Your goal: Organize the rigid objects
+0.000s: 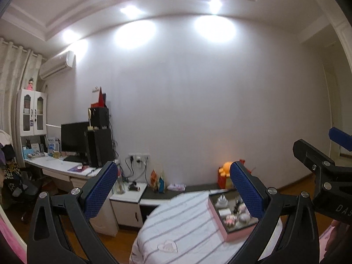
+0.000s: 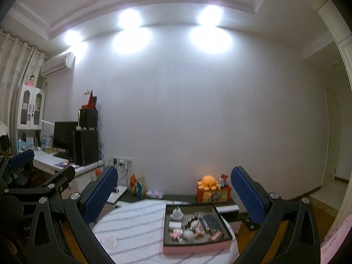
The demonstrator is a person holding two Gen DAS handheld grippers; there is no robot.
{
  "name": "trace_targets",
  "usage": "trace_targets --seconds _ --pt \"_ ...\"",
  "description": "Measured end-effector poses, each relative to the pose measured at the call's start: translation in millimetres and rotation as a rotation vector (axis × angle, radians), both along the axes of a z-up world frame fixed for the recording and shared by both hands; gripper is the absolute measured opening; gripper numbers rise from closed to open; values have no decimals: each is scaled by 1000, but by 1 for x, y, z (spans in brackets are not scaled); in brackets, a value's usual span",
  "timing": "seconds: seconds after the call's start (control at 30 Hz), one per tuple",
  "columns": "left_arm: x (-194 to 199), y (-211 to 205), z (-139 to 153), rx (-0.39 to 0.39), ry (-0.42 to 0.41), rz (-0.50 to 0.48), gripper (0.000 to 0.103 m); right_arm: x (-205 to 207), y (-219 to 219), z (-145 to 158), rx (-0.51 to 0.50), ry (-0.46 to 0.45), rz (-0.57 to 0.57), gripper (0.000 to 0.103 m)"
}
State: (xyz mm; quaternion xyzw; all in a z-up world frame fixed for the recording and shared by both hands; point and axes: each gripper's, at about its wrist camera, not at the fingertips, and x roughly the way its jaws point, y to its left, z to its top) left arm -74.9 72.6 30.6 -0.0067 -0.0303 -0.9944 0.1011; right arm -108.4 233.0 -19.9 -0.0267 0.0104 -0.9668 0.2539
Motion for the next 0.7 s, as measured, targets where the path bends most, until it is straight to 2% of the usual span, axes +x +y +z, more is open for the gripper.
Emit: trace_targets --seconds 0.23,0.7 --pt "10 -9 16 15 68 18 103 13 -5 16 -35 72 15 103" --pt "2 -20 22 42 89 39 103 14 -19 19 -39 82 -1 103"
